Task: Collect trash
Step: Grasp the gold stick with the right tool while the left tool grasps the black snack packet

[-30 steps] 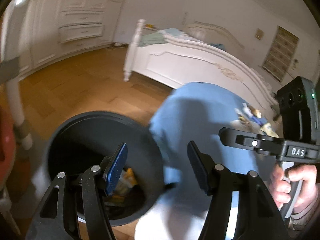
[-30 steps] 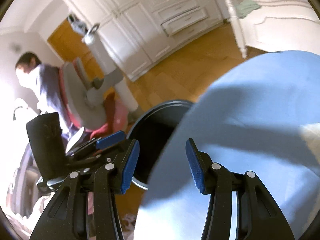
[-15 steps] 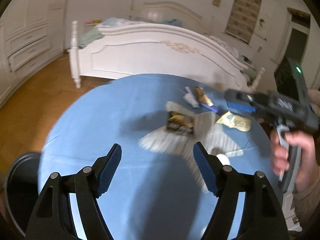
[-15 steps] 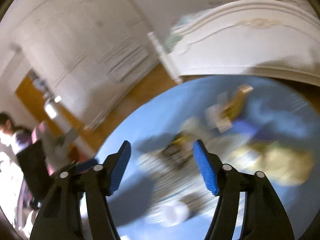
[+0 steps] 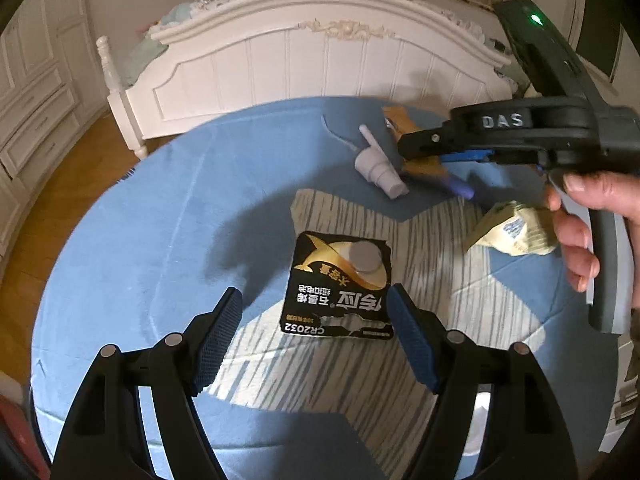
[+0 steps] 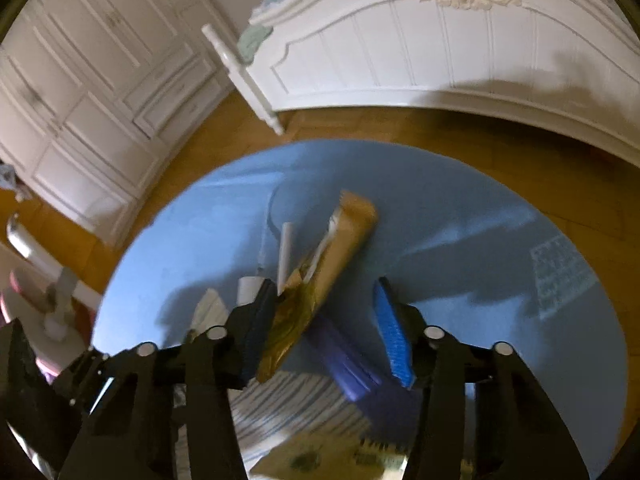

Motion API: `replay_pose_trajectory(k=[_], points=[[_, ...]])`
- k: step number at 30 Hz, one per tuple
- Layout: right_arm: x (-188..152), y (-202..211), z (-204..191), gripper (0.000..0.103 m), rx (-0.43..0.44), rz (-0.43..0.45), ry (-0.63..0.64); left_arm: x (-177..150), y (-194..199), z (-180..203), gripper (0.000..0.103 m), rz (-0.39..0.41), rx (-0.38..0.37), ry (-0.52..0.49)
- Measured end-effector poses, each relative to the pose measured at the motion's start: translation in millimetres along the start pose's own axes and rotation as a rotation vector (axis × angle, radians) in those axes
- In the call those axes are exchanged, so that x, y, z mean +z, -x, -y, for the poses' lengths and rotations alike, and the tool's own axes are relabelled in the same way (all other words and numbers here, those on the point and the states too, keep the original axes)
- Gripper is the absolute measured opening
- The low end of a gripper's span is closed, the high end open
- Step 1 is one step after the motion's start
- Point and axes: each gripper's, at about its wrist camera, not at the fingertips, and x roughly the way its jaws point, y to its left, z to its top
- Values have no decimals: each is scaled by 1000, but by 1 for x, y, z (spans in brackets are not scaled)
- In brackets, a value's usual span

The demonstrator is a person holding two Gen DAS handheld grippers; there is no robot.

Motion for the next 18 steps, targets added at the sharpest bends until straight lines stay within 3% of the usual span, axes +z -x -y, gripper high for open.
replay_pose_trajectory(k=[7,11,18], points=[[-8,3,-14,11,10,27,64,0,-5,16,75,18,11,-62],[-23,37,-13,9,105,140,45,-3,-3,20,59,53,11,-82],[-76,101,-11,9,263,290,-1,-5,2,18,58,67,-10,-56]])
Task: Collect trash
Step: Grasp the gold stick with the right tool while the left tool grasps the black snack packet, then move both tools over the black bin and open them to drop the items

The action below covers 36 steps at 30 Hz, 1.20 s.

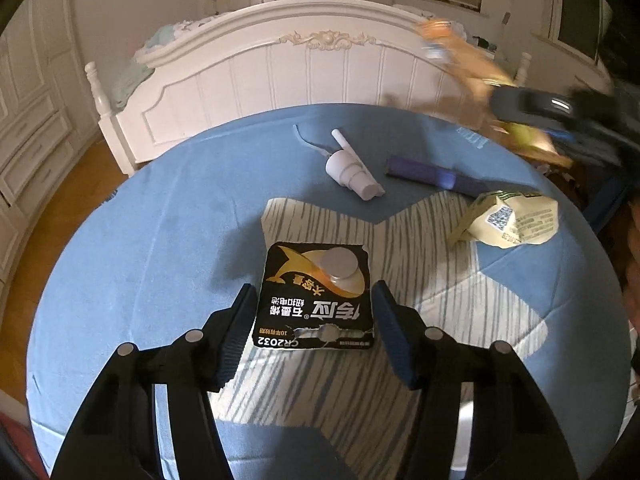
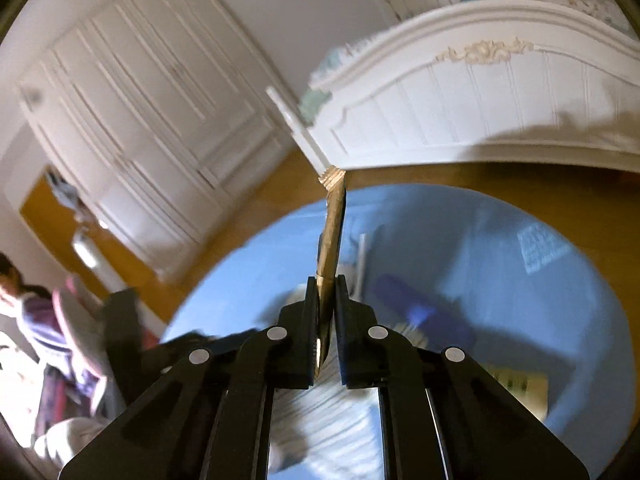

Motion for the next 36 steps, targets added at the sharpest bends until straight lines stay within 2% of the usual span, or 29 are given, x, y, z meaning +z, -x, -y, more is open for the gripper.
replay_pose_trajectory(k=[2,7,13,17,20,23,30,36], points=[[-13,18,2,9,17,15,-21,-5,7,-3,58,14,-31,26],[-60,60,4,9,22,30,-66,-19,34,-8,58,63,-51,85],[-97,75,-7,9,33,0,-84,-41,89,-24,58,161,-75,179],[-102,62,-38,9,61,-40,-37,-68,131,-47,58,231,-42,263],[-107,47,-69,9,106,-84,22,-100,161,-73,58,270,31,336],[-117,24,-113,9,165,-150,97,-133,181,-101,58,270,109,406],[-136,-38,-214,9,282,-302,265,-201,199,-167,58,237,234,561],[-152,-97,-288,9,292,-423,403,-238,196,-203,58,225,248,659]])
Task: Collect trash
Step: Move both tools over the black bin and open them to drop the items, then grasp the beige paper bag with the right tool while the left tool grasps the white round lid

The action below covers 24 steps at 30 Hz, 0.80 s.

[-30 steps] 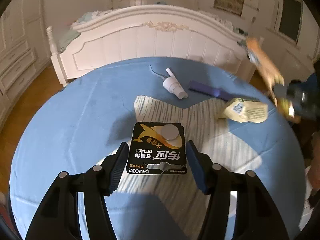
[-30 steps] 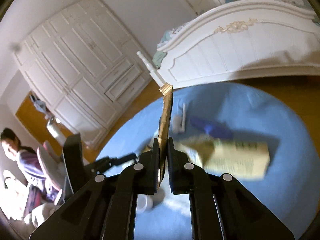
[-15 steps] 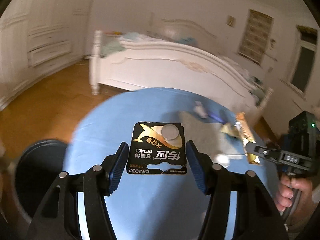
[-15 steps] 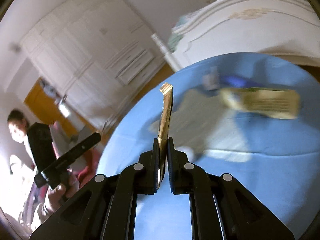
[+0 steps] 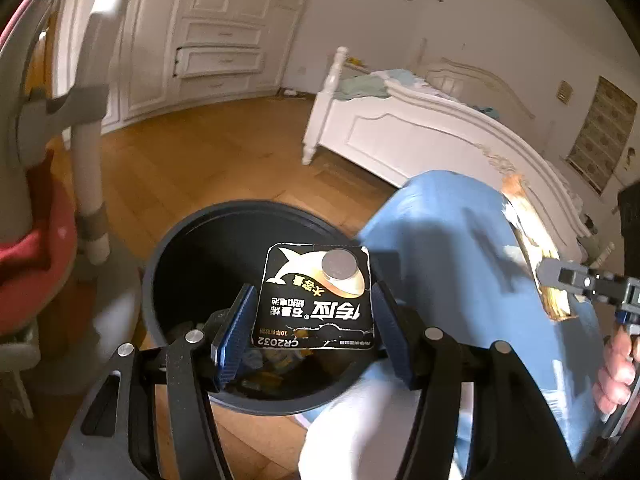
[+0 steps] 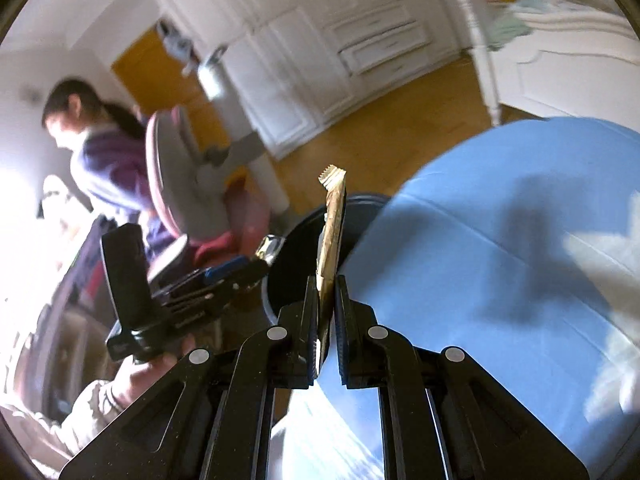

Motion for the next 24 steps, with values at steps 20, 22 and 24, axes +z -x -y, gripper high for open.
replay_pose_trajectory(k=[20,22,24], points=[[54,-118,-33,43,-64,-115,94,-6,-25,-51,66,-41,16,57],[54,-114,-28,57,-59,-90,77,-4,-21,-51,71,-25,28,59],[54,-106,-24,58,-52,-69,69,-3,-15,-51,74,-11,32,62]])
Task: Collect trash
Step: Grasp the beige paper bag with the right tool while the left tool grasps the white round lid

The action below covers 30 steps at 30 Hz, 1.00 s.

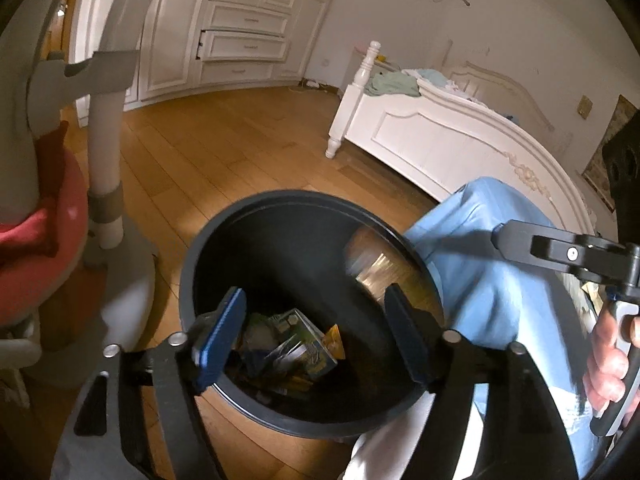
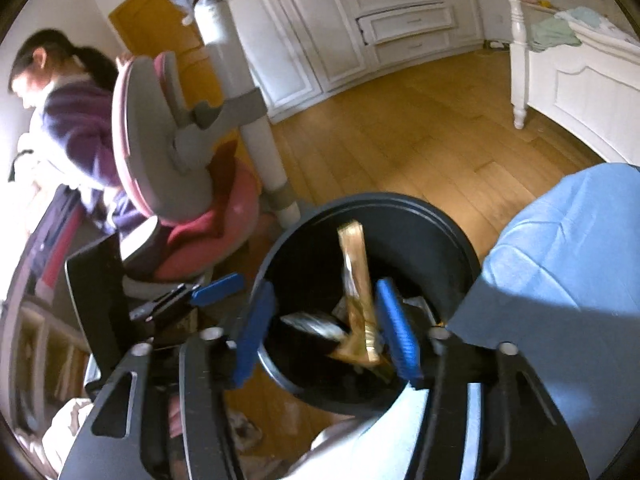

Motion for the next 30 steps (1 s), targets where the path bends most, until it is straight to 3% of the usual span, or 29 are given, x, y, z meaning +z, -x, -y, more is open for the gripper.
replay_pose_trajectory(k=[7,14,18,24,26,30], points=[[-14,49,27,58,24,105,-74,6,12,26,74,8,-54,-24],[-59,126,82,62,-63,221,-136,16,24,120,74,-3,-208,-193],[-91,177,130,62,-154,275,-186,13,24,194,75,-39,-324,-322],[-142,257,211,64,-381,324,-237,-10,1,288,75,-141,-405,-492],[-157,276,235,73,-470,305,-218,-20,-9,313,75,-172,-421,-541],[-176,283,269,73,-561,199,-147,-43,-30,355,75,-227,-423,-649]])
